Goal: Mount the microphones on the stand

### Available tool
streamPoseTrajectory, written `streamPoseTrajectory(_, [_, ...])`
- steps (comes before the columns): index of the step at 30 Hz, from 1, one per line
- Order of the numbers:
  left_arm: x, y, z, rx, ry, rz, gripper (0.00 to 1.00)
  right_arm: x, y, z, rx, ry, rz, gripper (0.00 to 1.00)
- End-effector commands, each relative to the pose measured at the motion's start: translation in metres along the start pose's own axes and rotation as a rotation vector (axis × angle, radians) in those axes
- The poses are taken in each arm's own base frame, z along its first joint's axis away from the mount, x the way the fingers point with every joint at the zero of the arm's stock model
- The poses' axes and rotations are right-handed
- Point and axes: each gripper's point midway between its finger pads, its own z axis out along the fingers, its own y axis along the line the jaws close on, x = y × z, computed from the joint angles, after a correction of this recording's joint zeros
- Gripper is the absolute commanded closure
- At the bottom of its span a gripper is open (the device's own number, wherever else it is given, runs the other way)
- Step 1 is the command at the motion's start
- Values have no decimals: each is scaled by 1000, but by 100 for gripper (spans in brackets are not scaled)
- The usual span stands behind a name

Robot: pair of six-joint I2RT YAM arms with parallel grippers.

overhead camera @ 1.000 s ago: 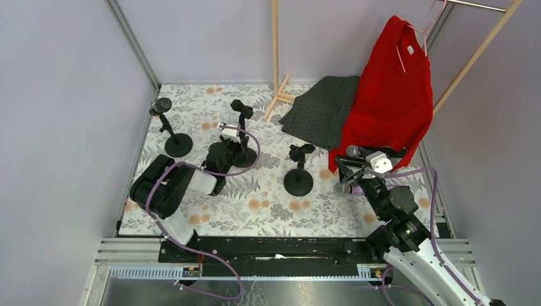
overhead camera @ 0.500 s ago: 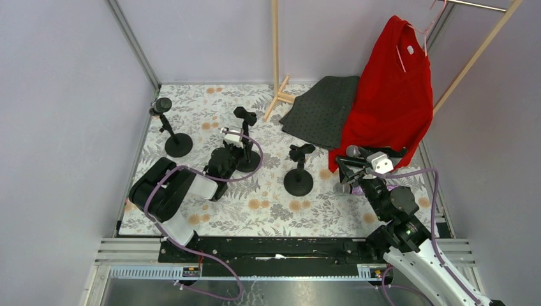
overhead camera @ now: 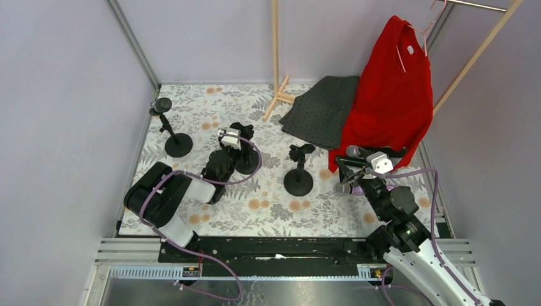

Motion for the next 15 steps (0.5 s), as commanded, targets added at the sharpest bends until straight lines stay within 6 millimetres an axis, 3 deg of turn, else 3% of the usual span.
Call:
streamPoseTrajectory(1, [-19, -3, -3, 10, -55, -14, 34, -10, 1, 1, -8, -38, 13, 23])
streamPoseTrajectory(7, [-14, -7, -16, 15, -32, -44, 28, -10, 2, 1, -11, -37, 14, 23])
streamPoseTrajectory(10, [-12, -8, -24, 13, -21, -65, 12, -10, 2, 1, -12, -38, 14, 23])
streamPoseTrajectory(15, [-5, -14, -34, 22, 19, -117, 8, -10, 2, 1, -11, -38, 13, 23])
